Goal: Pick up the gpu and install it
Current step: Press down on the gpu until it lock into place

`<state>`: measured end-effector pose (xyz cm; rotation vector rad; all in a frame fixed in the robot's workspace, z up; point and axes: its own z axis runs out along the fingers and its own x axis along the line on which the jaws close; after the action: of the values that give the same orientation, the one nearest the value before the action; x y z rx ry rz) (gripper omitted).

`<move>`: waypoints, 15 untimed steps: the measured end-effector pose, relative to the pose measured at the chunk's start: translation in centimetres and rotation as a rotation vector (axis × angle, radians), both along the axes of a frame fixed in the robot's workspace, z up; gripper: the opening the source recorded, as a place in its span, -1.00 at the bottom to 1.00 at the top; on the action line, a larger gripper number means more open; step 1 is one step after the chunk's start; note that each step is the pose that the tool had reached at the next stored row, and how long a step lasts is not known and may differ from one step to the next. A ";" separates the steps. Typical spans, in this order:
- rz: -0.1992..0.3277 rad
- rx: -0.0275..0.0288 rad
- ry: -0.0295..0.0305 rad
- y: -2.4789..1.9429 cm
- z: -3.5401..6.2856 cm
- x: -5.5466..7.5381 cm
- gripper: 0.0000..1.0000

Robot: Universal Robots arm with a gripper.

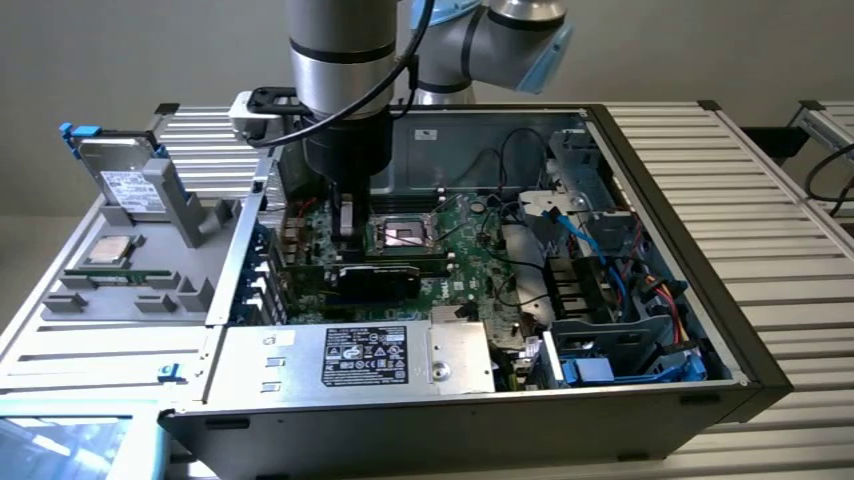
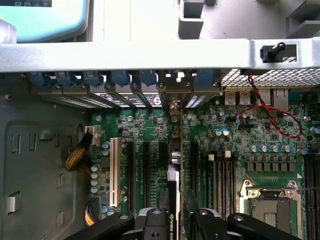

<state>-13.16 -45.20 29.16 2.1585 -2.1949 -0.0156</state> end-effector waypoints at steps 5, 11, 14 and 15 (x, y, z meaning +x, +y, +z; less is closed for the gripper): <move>0.000 -0.0001 -0.0001 0.00 0.00 0.0 -0.76; 0.000 -0.0124 -0.0488 0.17 -0.18 -1.1 -0.76; 0.000 -0.0138 -0.0671 0.68 -0.42 -1.6 -0.76; 0.000 -0.0137 -0.0687 0.80 -0.59 -1.8 -0.76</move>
<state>-15.00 -44.40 28.56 2.1836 -2.2243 0.0744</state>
